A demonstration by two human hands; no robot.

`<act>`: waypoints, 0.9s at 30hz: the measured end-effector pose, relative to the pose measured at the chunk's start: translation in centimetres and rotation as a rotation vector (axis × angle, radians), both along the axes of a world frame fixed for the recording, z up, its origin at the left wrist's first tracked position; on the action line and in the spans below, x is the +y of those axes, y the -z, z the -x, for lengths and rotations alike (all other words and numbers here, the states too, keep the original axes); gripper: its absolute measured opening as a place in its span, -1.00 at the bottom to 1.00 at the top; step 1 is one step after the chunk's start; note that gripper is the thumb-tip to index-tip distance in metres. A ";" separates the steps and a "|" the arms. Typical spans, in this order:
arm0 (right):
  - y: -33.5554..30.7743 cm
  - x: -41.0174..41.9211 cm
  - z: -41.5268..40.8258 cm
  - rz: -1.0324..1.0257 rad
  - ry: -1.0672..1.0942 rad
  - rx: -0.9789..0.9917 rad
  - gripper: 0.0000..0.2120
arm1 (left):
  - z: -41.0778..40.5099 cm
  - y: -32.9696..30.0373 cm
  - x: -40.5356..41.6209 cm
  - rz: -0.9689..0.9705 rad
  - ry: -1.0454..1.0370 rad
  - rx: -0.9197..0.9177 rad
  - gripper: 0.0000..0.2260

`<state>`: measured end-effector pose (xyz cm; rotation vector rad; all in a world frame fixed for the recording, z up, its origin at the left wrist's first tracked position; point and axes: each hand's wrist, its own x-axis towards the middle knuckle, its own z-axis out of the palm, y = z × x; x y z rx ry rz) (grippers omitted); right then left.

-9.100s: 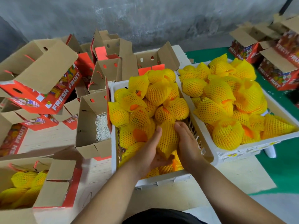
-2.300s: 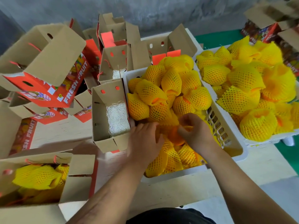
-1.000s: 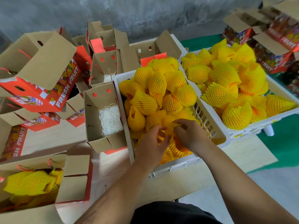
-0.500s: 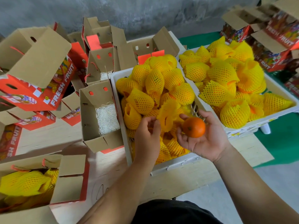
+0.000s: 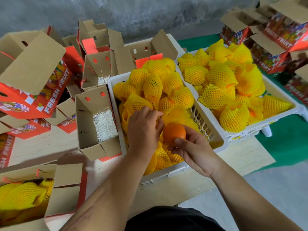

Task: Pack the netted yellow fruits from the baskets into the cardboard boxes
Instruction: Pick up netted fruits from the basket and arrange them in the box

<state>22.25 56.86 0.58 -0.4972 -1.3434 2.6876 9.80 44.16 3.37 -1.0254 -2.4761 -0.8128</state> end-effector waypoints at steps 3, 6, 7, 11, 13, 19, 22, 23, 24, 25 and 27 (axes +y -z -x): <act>-0.1 -0.4 -0.3 -0.136 0.009 0.017 -0.30 | -0.7 0.1 -0.4 0.117 0.038 0.004 -0.89; -0.2 -0.5 -0.2 -0.141 0.025 0.047 -0.26 | -1.5 0.5 -0.6 0.126 0.028 -0.037 -0.86; -0.2 -0.6 -0.2 -0.153 0.039 0.034 -0.24 | -1.5 0.5 -0.8 0.112 0.027 -0.057 -0.84; -0.2 -0.7 0.0 -0.142 0.086 -0.011 -0.26 | -1.5 0.4 -1.5 -0.076 0.084 -0.336 -0.85; -0.2 -0.7 0.0 -0.110 0.071 -0.001 -0.30 | -1.7 0.2 -1.7 -0.214 0.076 -0.522 -0.92; -0.2 -1.3 -0.2 -0.317 0.060 0.001 -0.34 | -1.5 -0.1 -1.9 -0.305 -0.018 -0.651 -0.83; -0.1 -1.5 -0.1 -0.365 0.128 -0.038 -0.46 | -1.9 -0.1 -2.4 -0.326 0.051 -0.546 -0.87; -0.2 -1.6 0.1 -0.363 0.169 -0.056 -0.49 | -2.1 -0.1 -2.6 -0.349 0.082 -0.487 -0.89; -0.2 -1.6 0.2 -0.360 0.214 -0.073 -0.48 | -2.3 0.0 -2.7 -0.362 0.123 -0.427 -0.91; -0.2 -1.7 0.5 -0.371 0.261 -0.092 -0.45 | -2.5 0.1 -2.8 -0.363 0.168 -0.371 -0.91; 0.0 -2.1 1.0 -0.449 0.348 -0.126 -0.40 | -3.1 0.5 -2.9 -0.357 0.233 -0.303 -0.89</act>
